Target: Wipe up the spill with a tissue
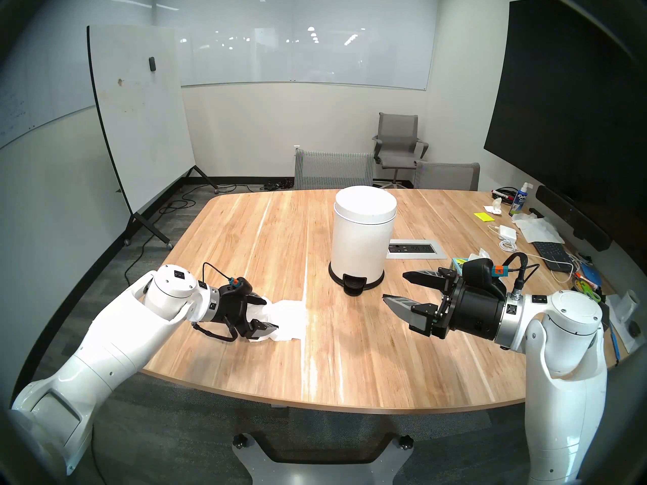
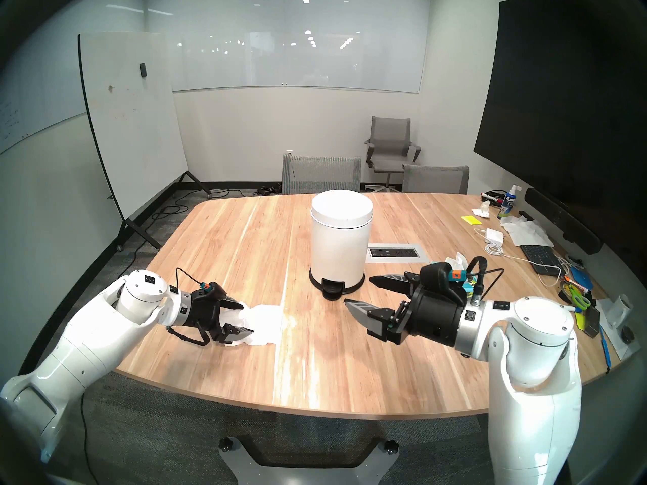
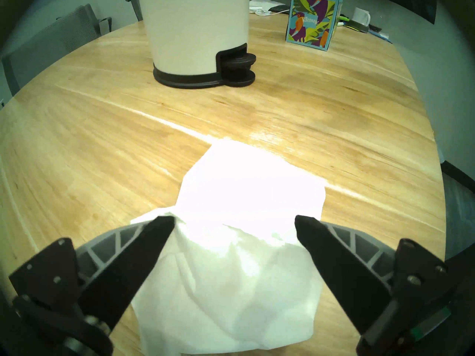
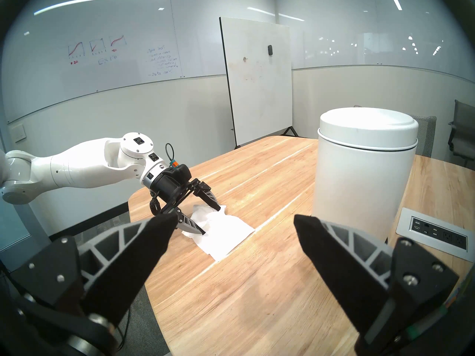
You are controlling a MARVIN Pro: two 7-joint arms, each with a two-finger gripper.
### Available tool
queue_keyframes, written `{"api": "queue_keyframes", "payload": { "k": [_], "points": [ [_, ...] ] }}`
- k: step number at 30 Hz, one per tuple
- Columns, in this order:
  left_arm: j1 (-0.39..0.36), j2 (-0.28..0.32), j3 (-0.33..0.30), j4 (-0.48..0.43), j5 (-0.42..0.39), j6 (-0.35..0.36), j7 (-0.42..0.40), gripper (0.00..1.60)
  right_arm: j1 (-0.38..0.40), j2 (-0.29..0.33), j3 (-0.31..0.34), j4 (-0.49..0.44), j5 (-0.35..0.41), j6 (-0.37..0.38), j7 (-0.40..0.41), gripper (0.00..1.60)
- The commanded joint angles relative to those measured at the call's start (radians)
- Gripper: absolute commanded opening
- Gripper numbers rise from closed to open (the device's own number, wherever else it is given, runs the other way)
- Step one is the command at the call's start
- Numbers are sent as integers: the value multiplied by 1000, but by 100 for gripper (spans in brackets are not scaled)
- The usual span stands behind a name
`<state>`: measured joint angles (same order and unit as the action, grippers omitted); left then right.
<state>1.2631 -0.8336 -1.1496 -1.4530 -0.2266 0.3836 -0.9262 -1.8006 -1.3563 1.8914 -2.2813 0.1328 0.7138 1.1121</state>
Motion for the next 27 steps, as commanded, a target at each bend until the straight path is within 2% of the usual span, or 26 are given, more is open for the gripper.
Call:
{"api": "queue_keyframes", "payload": {
  "k": [1, 11, 15, 16, 17, 18, 19, 21, 22, 23, 27],
  "points": [
    [30, 37, -24, -46, -15, -18, -10, 160, 5, 3, -3, -16, 4, 2, 5, 160],
    [64, 40, -14, -45, 14, -65, 23, 160, 5, 3, -3, -16, 4, 2, 5, 160],
    [70, 39, -11, -46, 19, -72, 30, 147, 5, 3, -3, -16, 4, 2, 5, 160],
    [71, 38, -12, -46, 20, -72, 31, 132, 5, 3, -3, -16, 4, 2, 5, 160],
    [71, 38, -12, -46, 20, -72, 32, 127, 5, 3, -3, -16, 4, 2, 5, 160],
    [73, 37, -12, -46, 22, -73, 33, 112, 5, 3, -3, -16, 4, 2, 5, 160],
    [74, 37, -12, -46, 23, -75, 35, 109, 5, 3, -3, -16, 4, 2, 5, 160],
    [79, 36, -12, -45, 25, -78, 38, 90, 5, 3, -3, -16, 4, 2, 5, 160],
    [79, 36, -12, -45, 25, -78, 38, 90, 5, 3, -3, -16, 4, 2, 5, 160],
    [82, 36, -11, -44, 26, -80, 39, 78, 5, 3, -3, -16, 4, 2, 5, 160],
    [91, 37, -10, -42, 30, -89, 42, 62, 5, 3, -3, -16, 4, 2, 5, 160]
  ]
}}
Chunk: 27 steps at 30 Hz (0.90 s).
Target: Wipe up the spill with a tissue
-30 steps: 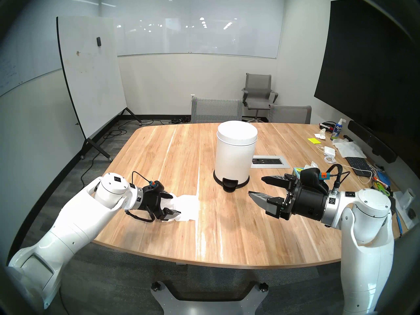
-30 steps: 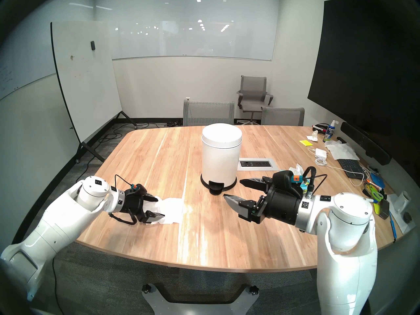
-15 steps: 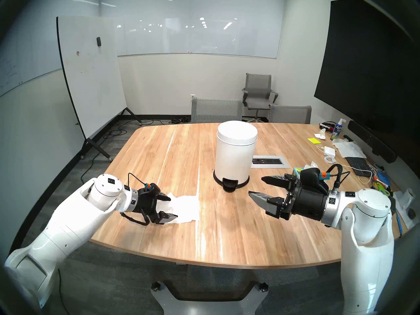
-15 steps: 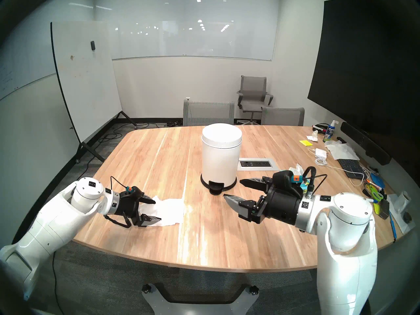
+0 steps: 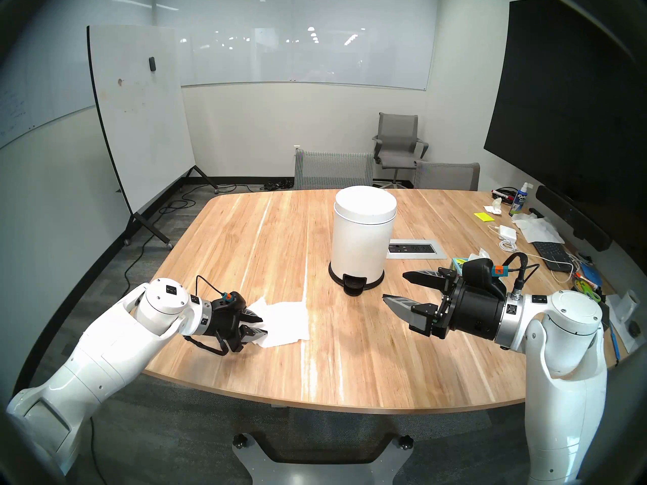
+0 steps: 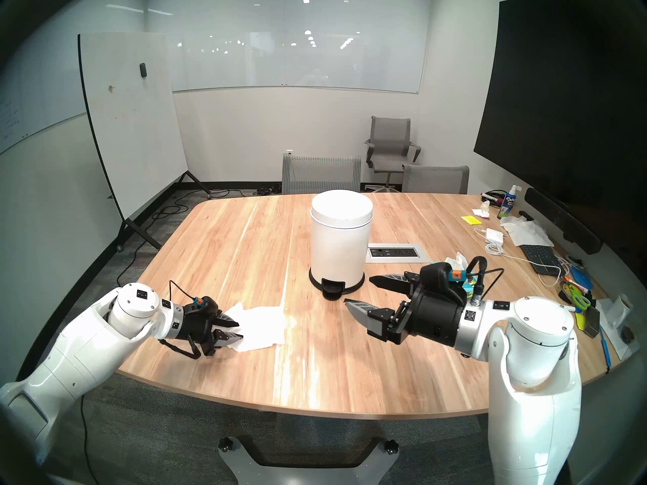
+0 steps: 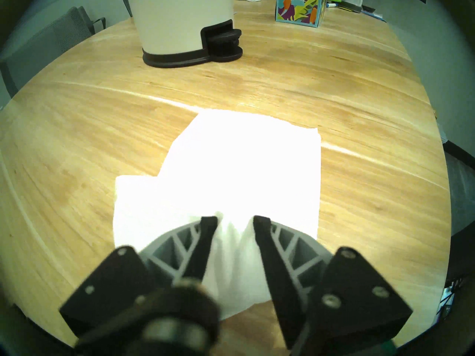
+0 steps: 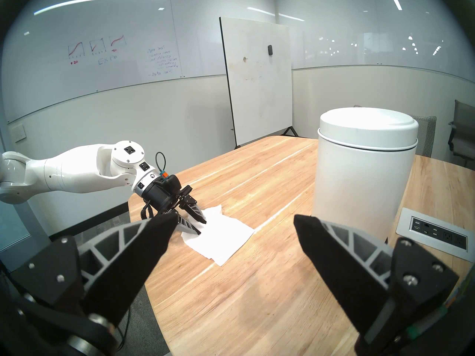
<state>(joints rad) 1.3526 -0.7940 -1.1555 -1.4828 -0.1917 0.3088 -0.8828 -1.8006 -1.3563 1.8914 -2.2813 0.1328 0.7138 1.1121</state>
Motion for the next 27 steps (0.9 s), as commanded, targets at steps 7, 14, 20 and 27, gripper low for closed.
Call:
{"api": "queue_keyframes", "payload": {
  "k": [7, 14, 20, 27],
  "points": [
    [12, 4, -4, -11, -7, -25, -1, 19, 5, 3, -3, -16, 4, 2, 5, 160],
    [24, 11, -7, -23, -16, -26, 0, 0, 5, 3, -3, -16, 4, 2, 5, 160],
    [42, 5, -12, -57, -31, 4, 12, 0, 5, 3, -3, -16, 4, 2, 5, 160],
    [53, -49, 8, -103, -30, 44, 61, 0, 5, 2, -3, -16, 4, 1, 5, 160]
  ]
}}
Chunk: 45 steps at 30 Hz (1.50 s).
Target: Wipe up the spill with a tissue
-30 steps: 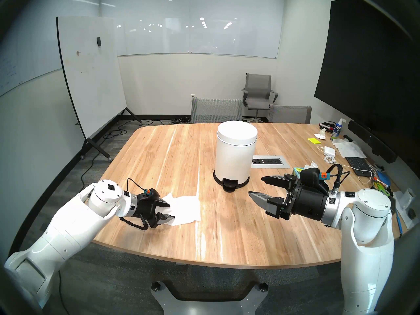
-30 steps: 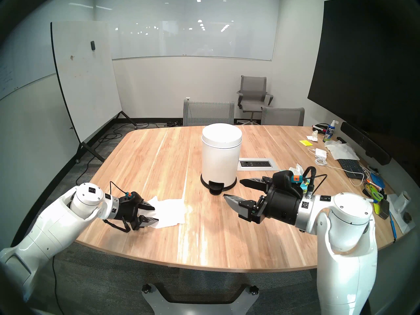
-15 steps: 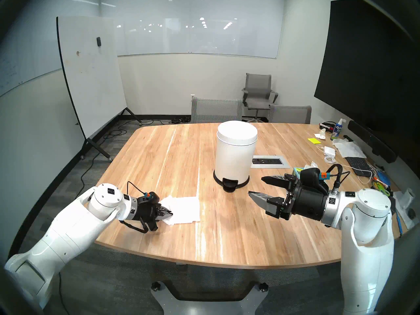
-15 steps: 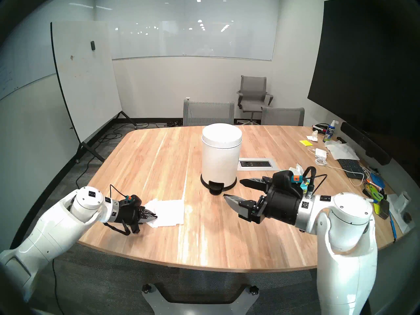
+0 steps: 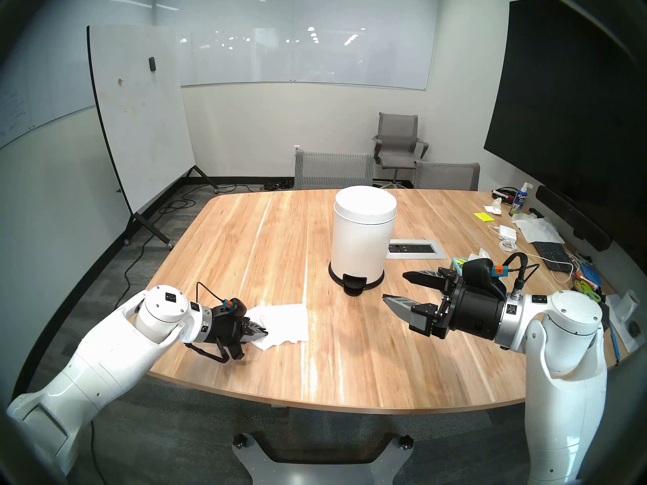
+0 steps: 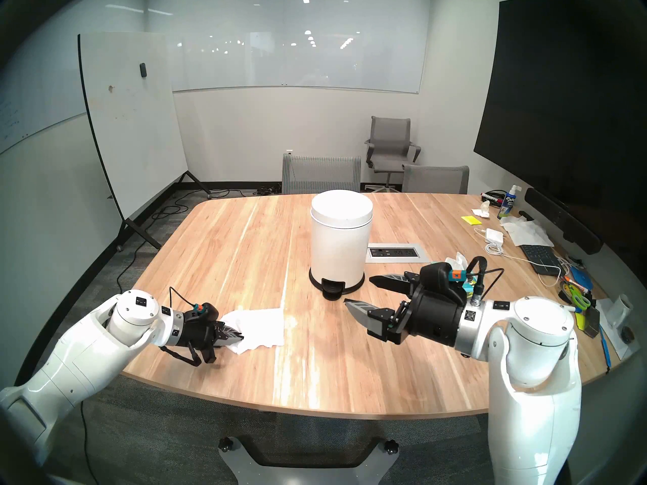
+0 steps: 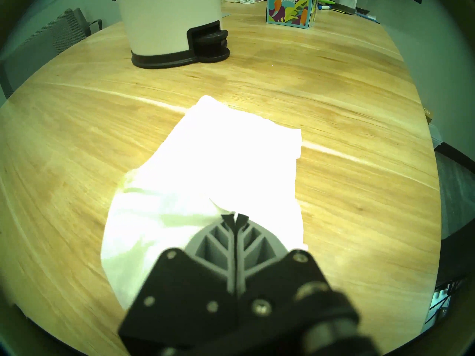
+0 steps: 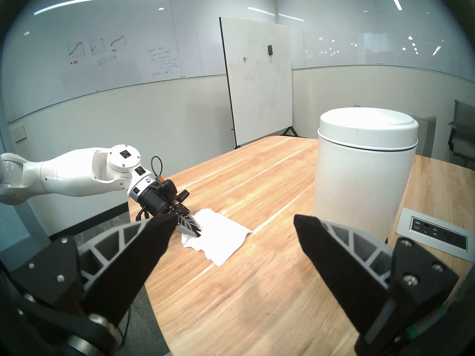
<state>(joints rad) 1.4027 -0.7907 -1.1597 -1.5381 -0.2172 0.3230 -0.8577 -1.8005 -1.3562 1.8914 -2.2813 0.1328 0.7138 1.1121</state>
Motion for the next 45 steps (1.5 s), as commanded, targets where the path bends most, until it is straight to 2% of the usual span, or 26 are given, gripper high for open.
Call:
{"api": "queue_keyframes", "payload": {
  "k": [1, 9, 15, 20, 30, 38, 45],
  "points": [
    [3, -52, 12, -48, -4, 30, 35, 0, 5, 2, -3, -16, 4, 1, 5, 160],
    [-38, -121, 41, -24, 11, 62, 110, 0, 5, 2, -3, -16, 4, 1, 5, 160],
    [-100, -171, 56, 50, 22, 69, 151, 0, 5, 2, -3, -16, 4, 1, 5, 160],
    [-145, -186, 60, 116, 30, 59, 153, 0, 5, 2, -3, -16, 4, 1, 5, 160],
    [-172, -140, 36, 187, 21, 11, 114, 0, 5, 2, -3, -16, 4, 1, 5, 160],
    [-129, -61, 0, 169, 12, -24, 63, 0, 5, 2, -3, -16, 4, 1, 5, 160],
    [-111, -31, -16, 175, 7, -46, 44, 0, 5, 2, -3, -16, 4, 1, 5, 160]
  ]
}}
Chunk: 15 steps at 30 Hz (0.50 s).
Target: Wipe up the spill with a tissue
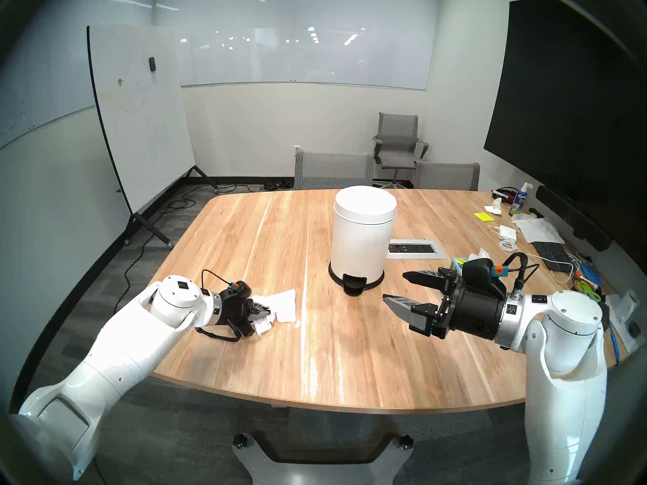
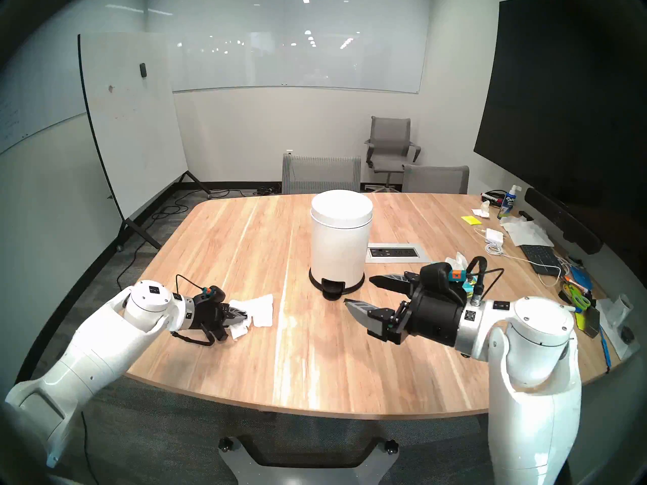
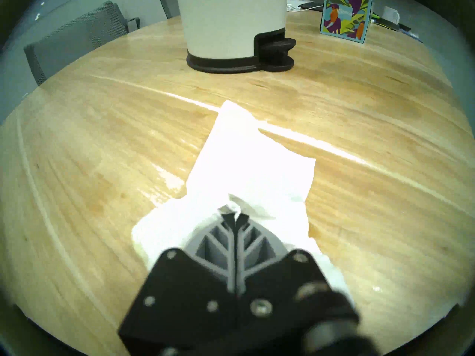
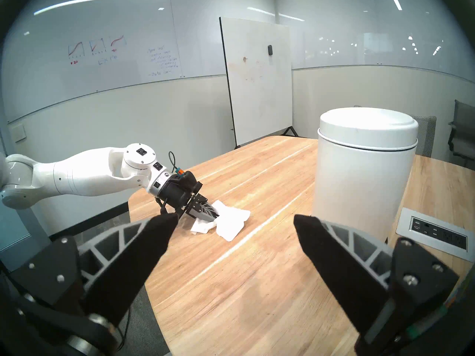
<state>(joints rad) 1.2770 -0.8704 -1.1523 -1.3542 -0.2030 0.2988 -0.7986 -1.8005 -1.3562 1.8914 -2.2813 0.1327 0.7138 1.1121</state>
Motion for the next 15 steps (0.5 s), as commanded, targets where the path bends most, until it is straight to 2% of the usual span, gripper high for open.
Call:
{"api": "queue_keyframes", "payload": {
  "k": [1, 10, 15],
  "points": [
    [26, 59, -29, -12, -10, -28, -21, 0, 5, 2, -3, -16, 4, 2, 5, 160],
    [102, 99, -51, -91, -41, -27, -42, 0, 5, 2, -3, -16, 4, 2, 5, 160],
    [138, 91, -50, -154, -50, -12, -32, 0, 5, 2, -3, -16, 4, 2, 5, 160]
  ]
}}
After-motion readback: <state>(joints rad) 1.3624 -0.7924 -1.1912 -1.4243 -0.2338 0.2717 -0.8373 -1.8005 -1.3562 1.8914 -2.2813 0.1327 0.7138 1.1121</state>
